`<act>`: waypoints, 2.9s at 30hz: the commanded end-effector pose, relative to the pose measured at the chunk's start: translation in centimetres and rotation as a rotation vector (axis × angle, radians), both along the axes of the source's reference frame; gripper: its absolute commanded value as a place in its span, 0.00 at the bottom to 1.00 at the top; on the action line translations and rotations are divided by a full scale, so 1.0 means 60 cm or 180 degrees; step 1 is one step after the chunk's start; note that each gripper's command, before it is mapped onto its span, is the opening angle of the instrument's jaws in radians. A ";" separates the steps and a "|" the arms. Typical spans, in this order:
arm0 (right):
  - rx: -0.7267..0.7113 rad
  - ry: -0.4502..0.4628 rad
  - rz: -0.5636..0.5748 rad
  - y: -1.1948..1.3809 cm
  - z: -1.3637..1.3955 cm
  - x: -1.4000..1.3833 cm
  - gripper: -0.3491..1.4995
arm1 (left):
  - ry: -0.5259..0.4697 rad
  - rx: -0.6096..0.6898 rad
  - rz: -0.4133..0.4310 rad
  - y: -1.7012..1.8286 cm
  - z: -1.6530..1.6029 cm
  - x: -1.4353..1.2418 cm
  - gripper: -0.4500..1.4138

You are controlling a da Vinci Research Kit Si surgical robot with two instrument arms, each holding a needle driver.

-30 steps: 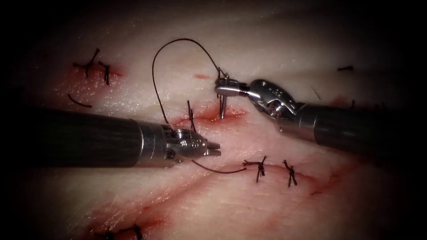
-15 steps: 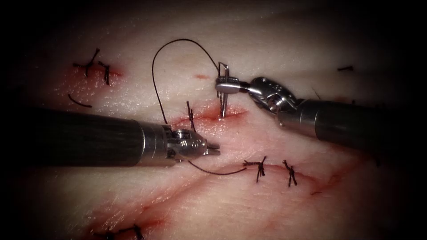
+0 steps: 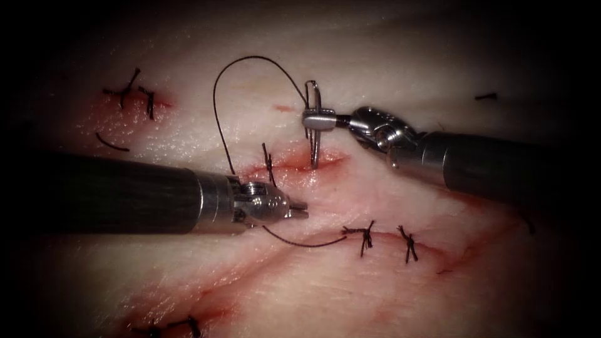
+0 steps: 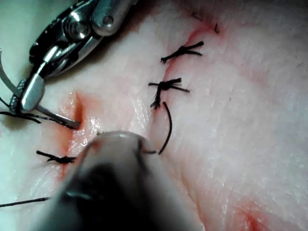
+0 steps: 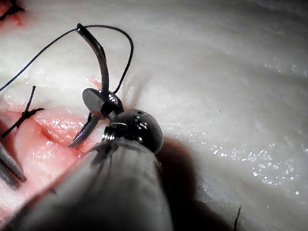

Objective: Wound Closure
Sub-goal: With the right tool insert the needle through the bottom half of the incision.

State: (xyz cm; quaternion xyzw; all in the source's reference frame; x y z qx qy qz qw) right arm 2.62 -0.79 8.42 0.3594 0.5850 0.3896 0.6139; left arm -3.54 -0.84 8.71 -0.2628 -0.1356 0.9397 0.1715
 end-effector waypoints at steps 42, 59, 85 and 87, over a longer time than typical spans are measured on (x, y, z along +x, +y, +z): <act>0.2053 0.0239 -0.0197 -0.0120 -0.0037 0.0047 0.00 | -0.0021 0.0025 0.0006 0.0007 0.0017 0.0007 0.36; 0.2787 0.0292 -0.0282 -0.0220 -0.0124 0.0078 0.00 | -0.0035 0.0036 0.0028 0.0009 0.0016 0.0014 0.37; 0.3307 0.0183 -0.0462 -0.0317 -0.0214 0.0107 0.00 | -0.0026 0.0030 0.0009 0.0010 0.0017 0.0016 0.39; 0.3322 0.0181 -0.0501 -0.0326 -0.0222 0.0109 0.00 | -0.0022 0.0023 0.0004 0.0010 0.0017 0.0016 0.39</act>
